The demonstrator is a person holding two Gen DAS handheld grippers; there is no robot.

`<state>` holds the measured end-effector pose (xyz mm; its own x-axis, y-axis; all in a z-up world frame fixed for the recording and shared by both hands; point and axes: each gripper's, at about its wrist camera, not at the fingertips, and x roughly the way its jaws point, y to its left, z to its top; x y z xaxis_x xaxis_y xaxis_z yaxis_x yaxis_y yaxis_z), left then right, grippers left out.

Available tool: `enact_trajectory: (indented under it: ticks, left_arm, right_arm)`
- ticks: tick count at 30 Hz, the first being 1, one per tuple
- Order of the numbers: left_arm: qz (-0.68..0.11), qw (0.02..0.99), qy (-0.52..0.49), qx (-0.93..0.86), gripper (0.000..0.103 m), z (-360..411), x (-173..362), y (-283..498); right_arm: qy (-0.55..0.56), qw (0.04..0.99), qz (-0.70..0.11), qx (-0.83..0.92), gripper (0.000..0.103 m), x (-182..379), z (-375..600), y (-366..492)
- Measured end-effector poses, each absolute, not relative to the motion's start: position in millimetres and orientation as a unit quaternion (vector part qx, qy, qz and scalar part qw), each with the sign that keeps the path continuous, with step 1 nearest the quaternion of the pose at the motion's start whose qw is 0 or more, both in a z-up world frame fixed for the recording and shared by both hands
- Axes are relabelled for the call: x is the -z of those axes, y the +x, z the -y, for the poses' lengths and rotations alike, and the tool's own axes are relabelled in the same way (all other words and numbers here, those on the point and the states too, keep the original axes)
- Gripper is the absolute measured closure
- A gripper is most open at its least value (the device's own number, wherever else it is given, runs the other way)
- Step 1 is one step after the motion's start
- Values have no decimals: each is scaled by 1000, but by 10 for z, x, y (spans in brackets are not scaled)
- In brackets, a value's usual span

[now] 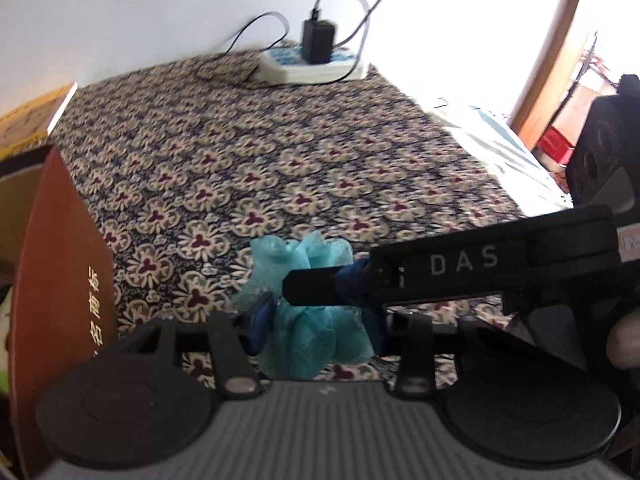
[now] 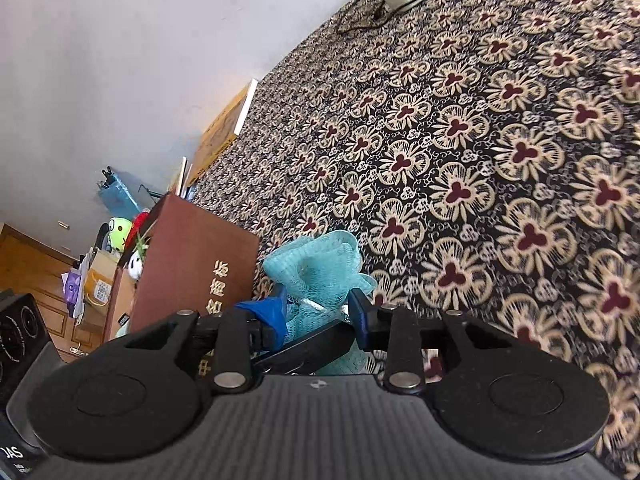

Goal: Organize soft objects
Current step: 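Grasp the light blue mesh bath puff with the right gripper and lift, then carry the bath puff over the box with the right gripper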

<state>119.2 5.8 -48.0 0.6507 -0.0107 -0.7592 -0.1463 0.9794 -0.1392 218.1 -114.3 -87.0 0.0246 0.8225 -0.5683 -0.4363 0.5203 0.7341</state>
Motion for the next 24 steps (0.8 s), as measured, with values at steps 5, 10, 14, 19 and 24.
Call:
enact_trajectory:
  ticks: [5,10,14,19,24]
  left_arm:
    - [-387,918,-82,-17,62,35,274,1011]
    - [-347,934,-81,-11,62,-46,8,752]
    - [-313,946,-77,-18,62,-214,-257,470]
    - [-282,957,-65,-38,62,-531,-500,58]
    - [-274,957,-70,-66,61,-975,-566,-321]
  right_arm:
    - [184,710,-509,-451,86,658,1294,2008]
    - [190,731,-469,-458,86,379,1305,1799]
    - [202,738,-437,-473,86,121,1122,1582]
    - [197,738,-407,-501,86,-134,741,1308]
    - [182,727,-398,-529,86,-206,244,1071]
